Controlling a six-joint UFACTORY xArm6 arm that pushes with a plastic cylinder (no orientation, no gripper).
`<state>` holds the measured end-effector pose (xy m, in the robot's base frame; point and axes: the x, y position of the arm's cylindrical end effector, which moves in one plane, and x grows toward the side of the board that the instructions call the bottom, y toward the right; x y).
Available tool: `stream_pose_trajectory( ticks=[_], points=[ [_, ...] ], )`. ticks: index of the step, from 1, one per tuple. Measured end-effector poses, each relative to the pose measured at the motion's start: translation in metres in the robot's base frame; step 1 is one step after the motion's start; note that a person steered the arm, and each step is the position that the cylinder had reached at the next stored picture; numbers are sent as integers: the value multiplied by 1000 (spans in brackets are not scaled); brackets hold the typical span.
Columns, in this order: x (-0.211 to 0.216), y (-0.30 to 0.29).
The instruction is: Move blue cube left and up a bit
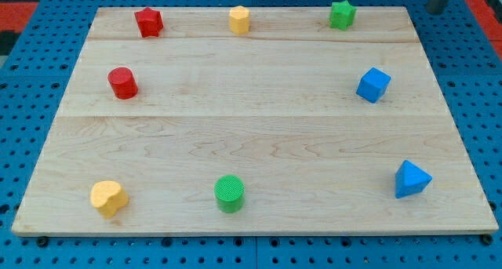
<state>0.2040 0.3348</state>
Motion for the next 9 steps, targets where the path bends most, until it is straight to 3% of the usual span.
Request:
stream_pose_trajectory(
  ticks=[8, 9],
  points=[
    [39, -6],
    [61, -1]
  ],
)
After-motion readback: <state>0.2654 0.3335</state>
